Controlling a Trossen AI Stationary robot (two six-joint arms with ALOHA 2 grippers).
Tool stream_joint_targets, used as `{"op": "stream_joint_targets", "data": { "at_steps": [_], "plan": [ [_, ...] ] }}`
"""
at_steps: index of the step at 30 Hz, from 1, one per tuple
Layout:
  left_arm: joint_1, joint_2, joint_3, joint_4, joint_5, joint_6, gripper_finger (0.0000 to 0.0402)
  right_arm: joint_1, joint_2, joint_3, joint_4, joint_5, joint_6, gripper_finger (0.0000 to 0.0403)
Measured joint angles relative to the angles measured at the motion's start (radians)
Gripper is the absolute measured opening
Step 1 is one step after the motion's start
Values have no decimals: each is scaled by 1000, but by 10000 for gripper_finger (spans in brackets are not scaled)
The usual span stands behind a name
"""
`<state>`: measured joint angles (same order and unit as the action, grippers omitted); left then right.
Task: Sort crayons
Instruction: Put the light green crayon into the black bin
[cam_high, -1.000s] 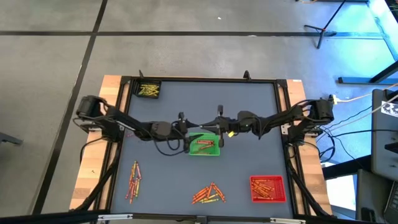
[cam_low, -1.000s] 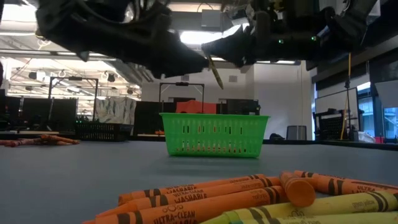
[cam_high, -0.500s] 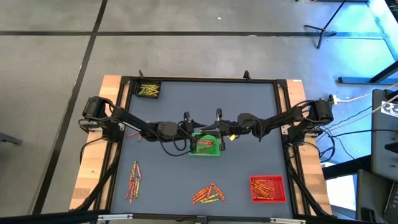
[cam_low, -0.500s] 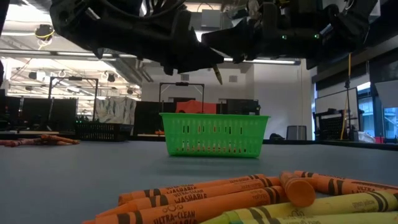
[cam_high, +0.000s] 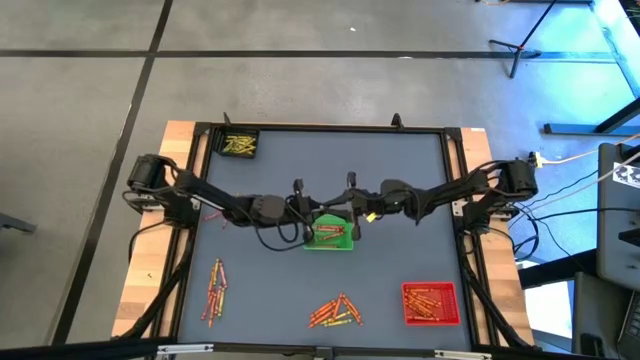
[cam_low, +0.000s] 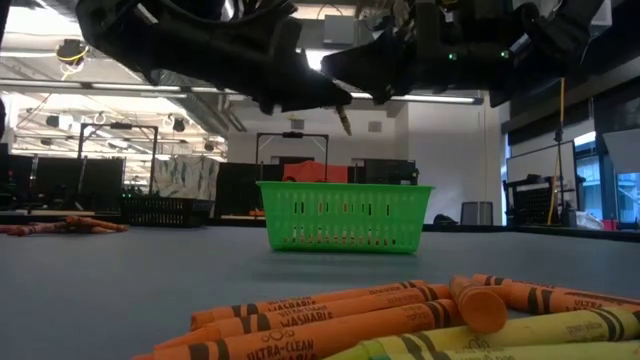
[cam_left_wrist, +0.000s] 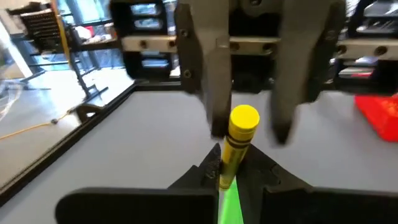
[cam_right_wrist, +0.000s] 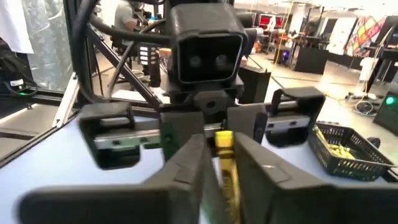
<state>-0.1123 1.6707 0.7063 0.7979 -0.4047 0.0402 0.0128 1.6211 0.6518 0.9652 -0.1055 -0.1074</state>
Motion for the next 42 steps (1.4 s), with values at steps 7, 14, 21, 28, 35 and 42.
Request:
{"op": "stream_joint_targets", "data": {
  "at_steps": [7,14,21,28,35,42],
  "plan": [
    [1,-204,0,-392,-115,-3,10,1,-125,1,-221,-36,-2,177],
    [69,-435,0,-806,-288,-10,12,0,-141,1,-410,45,-2,205],
    [292,-540,0,-1100,-340,-6,12,0,-113,1,-452,53,7,206],
    [574,-504,0,-1207,-330,65,12,0,-94,0,-452,53,7,207],
    [797,-438,0,-1192,-238,101,12,0,-92,0,-471,53,6,207],
    [881,-386,0,-1193,-232,102,38,0,-92,0,-468,53,6,207]
  ]
}}
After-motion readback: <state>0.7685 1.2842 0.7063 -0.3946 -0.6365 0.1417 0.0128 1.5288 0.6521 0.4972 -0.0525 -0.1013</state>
